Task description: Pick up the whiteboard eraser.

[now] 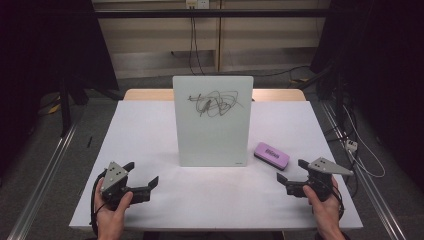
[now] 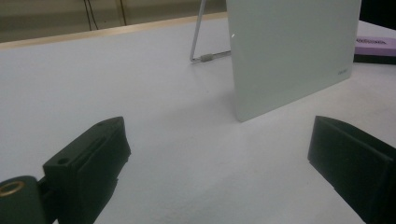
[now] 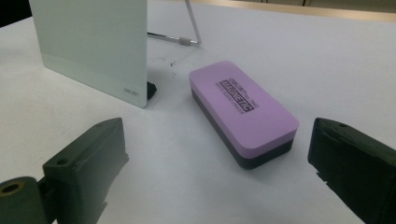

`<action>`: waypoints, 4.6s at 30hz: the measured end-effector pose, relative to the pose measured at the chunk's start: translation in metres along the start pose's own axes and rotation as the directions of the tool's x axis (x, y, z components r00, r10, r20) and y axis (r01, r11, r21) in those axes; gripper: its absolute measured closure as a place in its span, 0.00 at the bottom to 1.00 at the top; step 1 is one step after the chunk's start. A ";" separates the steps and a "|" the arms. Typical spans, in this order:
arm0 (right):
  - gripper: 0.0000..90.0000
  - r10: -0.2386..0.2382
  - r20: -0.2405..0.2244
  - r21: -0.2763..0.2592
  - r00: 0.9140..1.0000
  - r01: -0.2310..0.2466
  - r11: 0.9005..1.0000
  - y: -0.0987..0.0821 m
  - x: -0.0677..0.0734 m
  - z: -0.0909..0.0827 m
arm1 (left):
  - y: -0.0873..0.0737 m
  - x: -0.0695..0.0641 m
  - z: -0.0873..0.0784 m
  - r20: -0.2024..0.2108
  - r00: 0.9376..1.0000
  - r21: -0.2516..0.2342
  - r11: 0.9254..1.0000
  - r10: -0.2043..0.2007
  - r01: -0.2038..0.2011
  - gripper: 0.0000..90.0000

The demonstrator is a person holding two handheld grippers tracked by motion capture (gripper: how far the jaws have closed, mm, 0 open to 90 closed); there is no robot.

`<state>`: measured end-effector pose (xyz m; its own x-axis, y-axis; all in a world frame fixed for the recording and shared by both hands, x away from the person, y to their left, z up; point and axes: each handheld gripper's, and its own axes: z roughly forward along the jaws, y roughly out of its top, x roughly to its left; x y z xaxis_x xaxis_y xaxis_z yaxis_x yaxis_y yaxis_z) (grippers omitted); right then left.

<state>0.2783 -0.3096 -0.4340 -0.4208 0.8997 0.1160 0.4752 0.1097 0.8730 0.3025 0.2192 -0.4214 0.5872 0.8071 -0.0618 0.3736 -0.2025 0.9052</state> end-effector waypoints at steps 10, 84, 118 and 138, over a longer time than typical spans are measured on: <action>0.06 0.016 -0.053 0.037 0.998 -0.014 0.999 0.000 -0.006 0.005 | -0.001 0.001 0.002 -0.008 1.000 0.016 0.999 -0.028 0.028 0.06; 0.33 -0.219 -0.279 0.415 0.935 0.324 0.850 0.076 -0.037 0.102 | -0.004 0.016 -0.001 0.014 0.996 0.059 0.994 -0.089 0.088 0.06; 0.46 -0.334 -0.287 0.481 0.898 0.436 0.760 0.074 -0.024 0.105 | -0.008 0.017 -0.004 0.020 0.995 0.073 0.992 -0.103 0.101 0.06; 0.46 -0.284 -0.205 0.309 0.937 0.337 0.889 0.088 -0.027 0.070 | -0.011 0.019 -0.004 0.022 0.993 0.082 0.990 -0.118 0.116 0.06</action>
<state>0.3857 -0.2947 -0.3933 -0.6872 0.7252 -0.0421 0.5199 0.5315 0.6688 0.3063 0.2388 -0.4303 0.5547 0.8130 -0.1771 0.4965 -0.1526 0.8545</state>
